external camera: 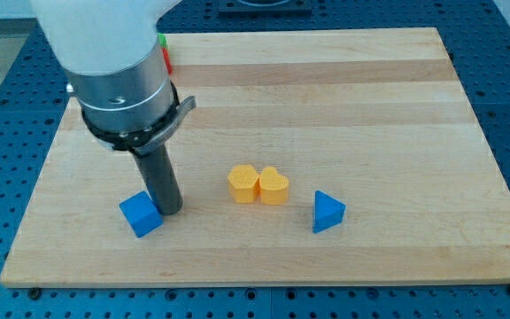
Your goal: Slide the blue cube to the bottom left of the board
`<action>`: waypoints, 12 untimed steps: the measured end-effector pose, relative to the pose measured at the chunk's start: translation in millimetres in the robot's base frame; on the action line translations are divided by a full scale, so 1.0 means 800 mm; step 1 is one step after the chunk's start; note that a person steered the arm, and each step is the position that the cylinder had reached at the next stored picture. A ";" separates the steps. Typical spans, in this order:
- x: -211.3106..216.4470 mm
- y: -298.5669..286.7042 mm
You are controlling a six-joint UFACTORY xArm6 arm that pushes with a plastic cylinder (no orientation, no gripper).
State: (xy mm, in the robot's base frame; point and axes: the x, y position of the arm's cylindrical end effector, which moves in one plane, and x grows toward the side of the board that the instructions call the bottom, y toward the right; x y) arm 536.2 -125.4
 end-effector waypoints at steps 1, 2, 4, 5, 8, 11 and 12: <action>0.010 -0.004; 0.014 -0.004; 0.040 -0.005; 0.045 -0.009; 0.028 -0.016; 0.037 -0.050; 0.037 -0.068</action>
State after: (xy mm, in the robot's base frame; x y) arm 566.0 -179.8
